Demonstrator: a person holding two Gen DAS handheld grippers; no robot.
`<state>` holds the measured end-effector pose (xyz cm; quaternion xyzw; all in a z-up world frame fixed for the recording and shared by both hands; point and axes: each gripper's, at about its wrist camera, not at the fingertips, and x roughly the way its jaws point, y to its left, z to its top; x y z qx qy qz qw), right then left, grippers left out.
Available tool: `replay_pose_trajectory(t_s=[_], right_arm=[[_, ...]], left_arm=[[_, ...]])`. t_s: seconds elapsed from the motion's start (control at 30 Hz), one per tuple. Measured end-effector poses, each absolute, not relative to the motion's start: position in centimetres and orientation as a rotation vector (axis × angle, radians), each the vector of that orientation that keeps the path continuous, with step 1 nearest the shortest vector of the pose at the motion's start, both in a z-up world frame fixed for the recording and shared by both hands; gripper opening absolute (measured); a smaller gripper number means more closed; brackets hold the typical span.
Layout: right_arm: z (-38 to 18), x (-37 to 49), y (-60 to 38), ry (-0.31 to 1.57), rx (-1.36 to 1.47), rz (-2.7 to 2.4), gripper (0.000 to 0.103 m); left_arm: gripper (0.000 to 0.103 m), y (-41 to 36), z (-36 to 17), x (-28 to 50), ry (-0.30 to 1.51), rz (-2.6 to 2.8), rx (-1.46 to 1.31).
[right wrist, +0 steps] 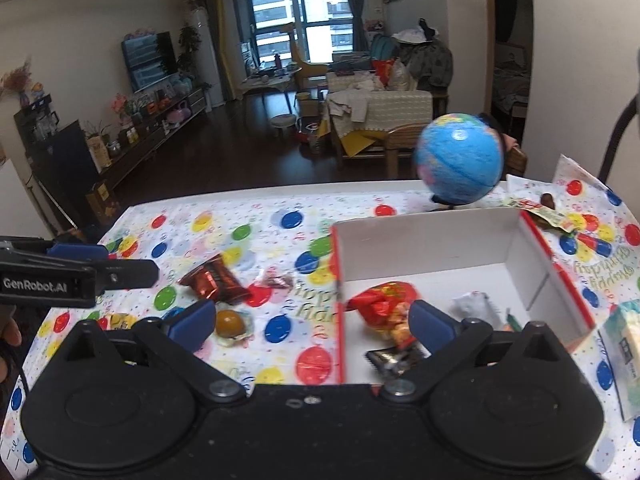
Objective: Organize snacks
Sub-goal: 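Move both tools back toward the remaining snacks on the tablecloth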
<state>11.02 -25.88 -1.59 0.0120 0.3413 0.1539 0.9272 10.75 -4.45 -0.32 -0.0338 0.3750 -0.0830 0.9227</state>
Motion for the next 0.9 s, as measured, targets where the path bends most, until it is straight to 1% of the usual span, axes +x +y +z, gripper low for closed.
replay_pose_trajectory(t_s=[0.33,0.63,0.7,0.77,0.9], right_arm=[[-3.4,11.6,-20.1,0.748,-0.015,0.377,0.102],[-6.2,13.4,-15.9,0.792,-0.085,0.406,0.096],[-7.0,13.9,-15.0,0.802,-0.112,0.420,0.092],[-7.8,14.3,-14.2,0.810,-0.139,0.438,0.090],[-9.5,15.3,-13.4,0.837,-0.183,0.467,0.082]], left_arm=[[0.082,3.9,-1.8,9.6,0.794,-0.046,-0.119],[0.082,9.5,-4.8,9.5,0.844,0.062,-0.164],[0.082,10.3,-5.7,9.8,0.863,0.084,-0.170],[0.082,10.9,-6.6,10.2,0.880,0.102,-0.176],[0.082,11.7,-8.7,11.0,0.924,0.116,-0.189]])
